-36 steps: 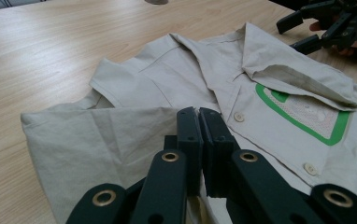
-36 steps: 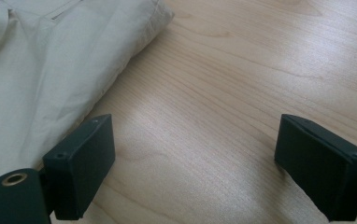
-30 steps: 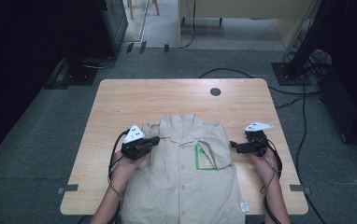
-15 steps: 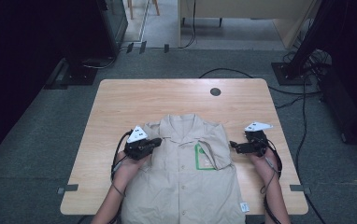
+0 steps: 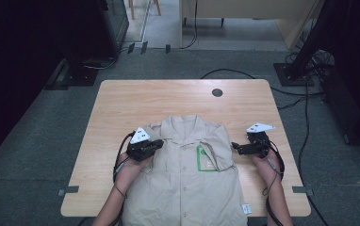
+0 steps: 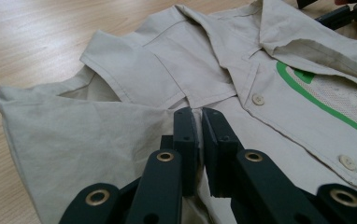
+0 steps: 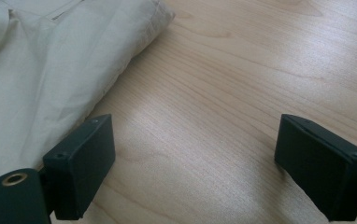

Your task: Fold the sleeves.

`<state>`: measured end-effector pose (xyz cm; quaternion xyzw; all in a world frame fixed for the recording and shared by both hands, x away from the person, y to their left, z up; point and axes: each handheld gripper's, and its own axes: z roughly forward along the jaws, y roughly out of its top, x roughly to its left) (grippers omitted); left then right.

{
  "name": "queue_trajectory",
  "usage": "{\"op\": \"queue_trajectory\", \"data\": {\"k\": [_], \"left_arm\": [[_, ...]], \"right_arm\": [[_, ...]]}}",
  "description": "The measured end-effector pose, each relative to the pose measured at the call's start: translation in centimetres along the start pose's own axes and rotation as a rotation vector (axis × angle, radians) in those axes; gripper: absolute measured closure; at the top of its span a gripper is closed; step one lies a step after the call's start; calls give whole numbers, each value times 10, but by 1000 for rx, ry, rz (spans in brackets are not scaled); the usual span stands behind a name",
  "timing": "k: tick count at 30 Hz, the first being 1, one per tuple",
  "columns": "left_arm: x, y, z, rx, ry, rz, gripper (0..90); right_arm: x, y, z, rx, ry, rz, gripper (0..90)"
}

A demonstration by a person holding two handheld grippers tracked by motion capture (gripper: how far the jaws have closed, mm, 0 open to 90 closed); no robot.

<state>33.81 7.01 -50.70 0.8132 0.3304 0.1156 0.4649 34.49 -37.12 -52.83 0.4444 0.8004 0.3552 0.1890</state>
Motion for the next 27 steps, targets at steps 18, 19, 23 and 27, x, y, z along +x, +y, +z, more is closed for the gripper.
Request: {"op": "queue_trajectory", "data": {"k": [18,19,23,27], "left_arm": [[1,-1,4,4,-1,-3,619],[1,-1,4,5,1,-2,611],[0,-1,4,1,5,6,544],[-1,0,3,-10,19,14,495]], "right_arm": [[0,0,0,0,0,0,120],[0,0,0,0,0,0,119],[0,0,0,0,0,0,119],[0,0,0,0,0,0,119]]}}
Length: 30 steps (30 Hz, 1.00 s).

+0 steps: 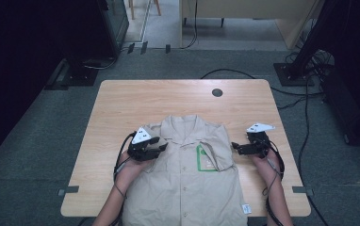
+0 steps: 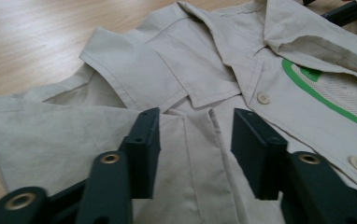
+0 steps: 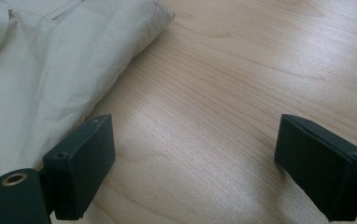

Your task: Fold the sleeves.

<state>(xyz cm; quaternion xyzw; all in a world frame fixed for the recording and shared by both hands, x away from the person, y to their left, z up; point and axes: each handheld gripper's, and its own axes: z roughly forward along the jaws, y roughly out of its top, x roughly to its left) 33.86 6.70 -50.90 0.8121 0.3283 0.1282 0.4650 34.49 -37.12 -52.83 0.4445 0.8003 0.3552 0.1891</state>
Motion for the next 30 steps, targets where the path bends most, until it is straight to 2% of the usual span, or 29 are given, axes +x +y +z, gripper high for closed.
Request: {"op": "queue_trajectory", "data": {"k": [4,9,12,18,22,24,30], "left_arm": [[0,1,-2,-25,14,13,411],[3,0,-5,-25,16,21,395],[6,0,-7,-17,12,0,395],[14,-1,-14,-31,33,-7,308],[16,-3,-17,-46,40,12,281],[16,-3,-18,-44,56,20,263],[19,-3,-23,-47,60,19,257]], "right_arm": [[0,0,0,0,0,0,120],[0,0,0,0,0,0,119],[0,0,0,-1,0,0,119],[0,0,0,-1,0,0,119],[0,0,0,-1,-1,1,119],[0,0,0,-1,-1,1,120],[0,0,0,0,-3,2,119]]}}
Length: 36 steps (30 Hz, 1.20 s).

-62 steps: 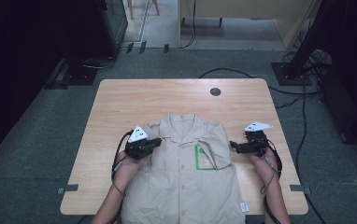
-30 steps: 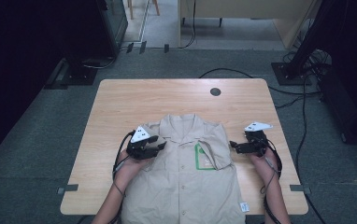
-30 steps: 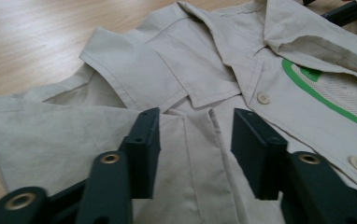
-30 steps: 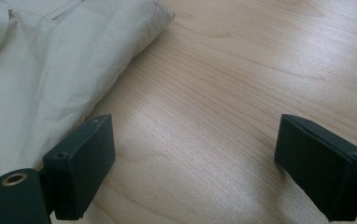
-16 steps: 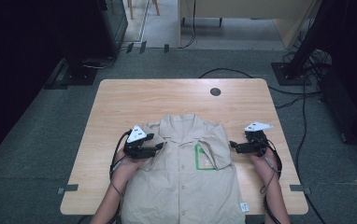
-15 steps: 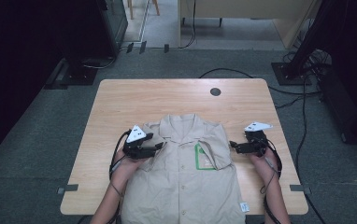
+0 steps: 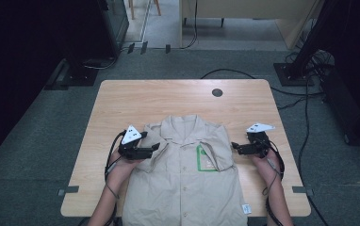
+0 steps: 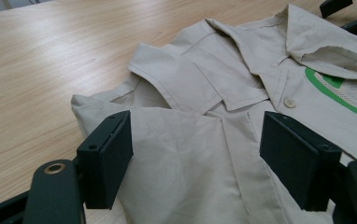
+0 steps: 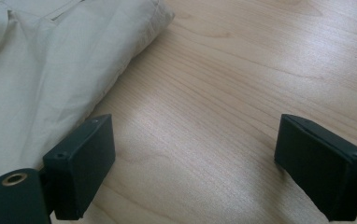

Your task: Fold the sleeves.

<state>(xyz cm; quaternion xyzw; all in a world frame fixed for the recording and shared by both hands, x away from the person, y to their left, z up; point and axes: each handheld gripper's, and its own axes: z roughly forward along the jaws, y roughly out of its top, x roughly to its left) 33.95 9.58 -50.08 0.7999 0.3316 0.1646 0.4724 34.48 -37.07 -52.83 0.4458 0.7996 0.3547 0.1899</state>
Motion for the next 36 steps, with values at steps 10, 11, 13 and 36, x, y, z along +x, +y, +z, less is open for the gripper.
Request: {"op": "queue_trajectory", "data": {"k": [10,11,13,36], "left_arm": [[9,-4,-8,-3,20,-6,257],[10,-4,-9,-2,20,-8,257],[12,-5,-10,-4,20,-12,257],[29,-15,-22,45,-20,-57,257]], "right_arm": [[1,0,0,1,-7,6,119],[1,0,0,1,-6,6,119],[2,0,0,2,-4,5,118],[3,-1,-1,1,-7,7,115]]}}
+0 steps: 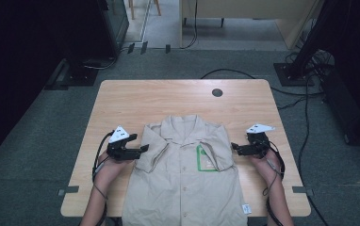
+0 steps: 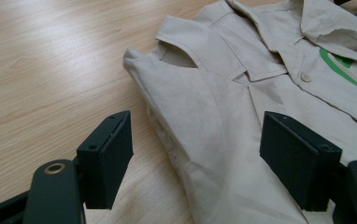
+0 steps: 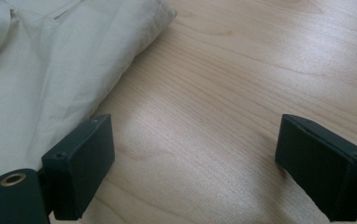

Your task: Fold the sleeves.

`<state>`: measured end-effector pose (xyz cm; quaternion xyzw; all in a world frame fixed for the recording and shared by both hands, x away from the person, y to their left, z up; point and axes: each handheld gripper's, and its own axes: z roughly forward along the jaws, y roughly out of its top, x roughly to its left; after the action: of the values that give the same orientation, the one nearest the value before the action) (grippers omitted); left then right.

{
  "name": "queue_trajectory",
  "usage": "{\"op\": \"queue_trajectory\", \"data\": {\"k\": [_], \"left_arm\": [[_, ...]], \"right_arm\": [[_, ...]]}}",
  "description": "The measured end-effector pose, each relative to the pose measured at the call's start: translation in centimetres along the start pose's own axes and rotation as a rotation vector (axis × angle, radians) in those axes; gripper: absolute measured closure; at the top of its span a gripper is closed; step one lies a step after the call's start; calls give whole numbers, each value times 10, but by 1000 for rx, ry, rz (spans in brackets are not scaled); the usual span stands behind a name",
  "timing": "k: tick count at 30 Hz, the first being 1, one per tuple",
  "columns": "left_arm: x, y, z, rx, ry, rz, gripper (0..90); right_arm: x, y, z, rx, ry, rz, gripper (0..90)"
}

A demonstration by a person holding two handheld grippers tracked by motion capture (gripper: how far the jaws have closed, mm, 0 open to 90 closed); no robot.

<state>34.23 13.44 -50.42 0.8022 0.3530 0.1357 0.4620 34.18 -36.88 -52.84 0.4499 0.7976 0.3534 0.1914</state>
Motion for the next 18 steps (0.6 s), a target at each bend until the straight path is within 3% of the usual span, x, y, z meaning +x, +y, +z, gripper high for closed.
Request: {"op": "queue_trajectory", "data": {"k": [12,18], "left_arm": [[8,-6,-5,16,-7,-17,256],[15,-10,-10,12,8,-30,257]], "right_arm": [[0,0,0,0,0,0,115],[0,0,0,0,0,1,115]]}}
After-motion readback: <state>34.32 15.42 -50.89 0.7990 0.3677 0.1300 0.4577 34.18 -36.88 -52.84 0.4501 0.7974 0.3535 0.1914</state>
